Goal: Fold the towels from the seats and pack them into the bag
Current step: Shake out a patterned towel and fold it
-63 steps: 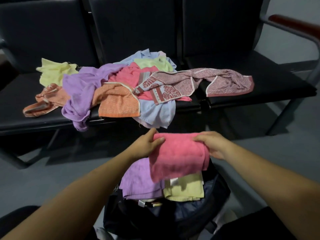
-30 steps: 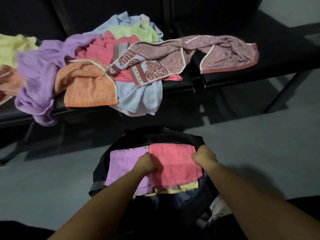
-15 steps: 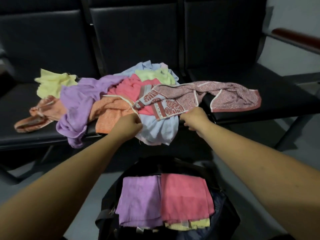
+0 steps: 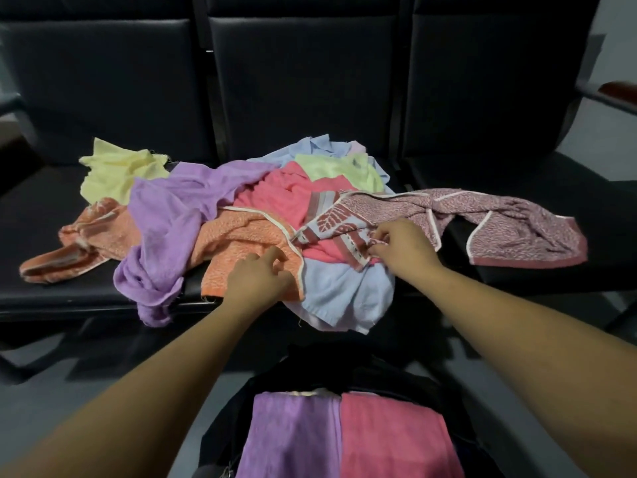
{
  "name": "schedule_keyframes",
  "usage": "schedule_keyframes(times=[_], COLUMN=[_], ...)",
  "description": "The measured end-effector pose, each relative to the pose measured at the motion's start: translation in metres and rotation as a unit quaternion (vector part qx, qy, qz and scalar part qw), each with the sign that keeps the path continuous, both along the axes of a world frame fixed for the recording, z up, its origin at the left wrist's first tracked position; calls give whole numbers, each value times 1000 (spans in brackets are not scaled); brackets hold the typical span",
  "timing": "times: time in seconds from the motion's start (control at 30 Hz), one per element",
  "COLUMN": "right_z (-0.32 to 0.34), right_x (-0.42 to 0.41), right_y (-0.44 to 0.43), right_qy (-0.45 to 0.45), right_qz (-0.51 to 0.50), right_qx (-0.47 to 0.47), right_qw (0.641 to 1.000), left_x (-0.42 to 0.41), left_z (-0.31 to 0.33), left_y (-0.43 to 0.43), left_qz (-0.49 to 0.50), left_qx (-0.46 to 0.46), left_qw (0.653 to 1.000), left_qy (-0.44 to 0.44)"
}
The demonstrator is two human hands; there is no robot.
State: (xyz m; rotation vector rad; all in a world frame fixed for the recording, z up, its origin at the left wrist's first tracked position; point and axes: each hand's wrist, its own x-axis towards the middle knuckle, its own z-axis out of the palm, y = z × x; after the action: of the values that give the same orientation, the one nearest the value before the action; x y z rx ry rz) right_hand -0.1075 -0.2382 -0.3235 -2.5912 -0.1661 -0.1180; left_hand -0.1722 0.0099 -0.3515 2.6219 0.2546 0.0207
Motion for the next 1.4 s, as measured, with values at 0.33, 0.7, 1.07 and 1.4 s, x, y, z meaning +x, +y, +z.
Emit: schedule_keyframes(times=[0.33,0.7,1.07,1.4], right_z=[74,180,263,273], right_x=[-34,-112,-162,-183], right_y=[-20,-33,-90,-122], right_qy=[-102,-100,5,94], right_qz=[3,29,-29,69], right_qx=[149,280,338,241], right_qw=[984,954,941,964], left_x=[-13,-66,-96,-133], left_z=[31,98,211,270], left_y=[-10,-101,-117,-77], left_qz=[10,-211,-23,-53], left_qx=[-84,-257,-675,-673], left_qw=[994,941,737,738], left_qy=[-69,-66,-19,16])
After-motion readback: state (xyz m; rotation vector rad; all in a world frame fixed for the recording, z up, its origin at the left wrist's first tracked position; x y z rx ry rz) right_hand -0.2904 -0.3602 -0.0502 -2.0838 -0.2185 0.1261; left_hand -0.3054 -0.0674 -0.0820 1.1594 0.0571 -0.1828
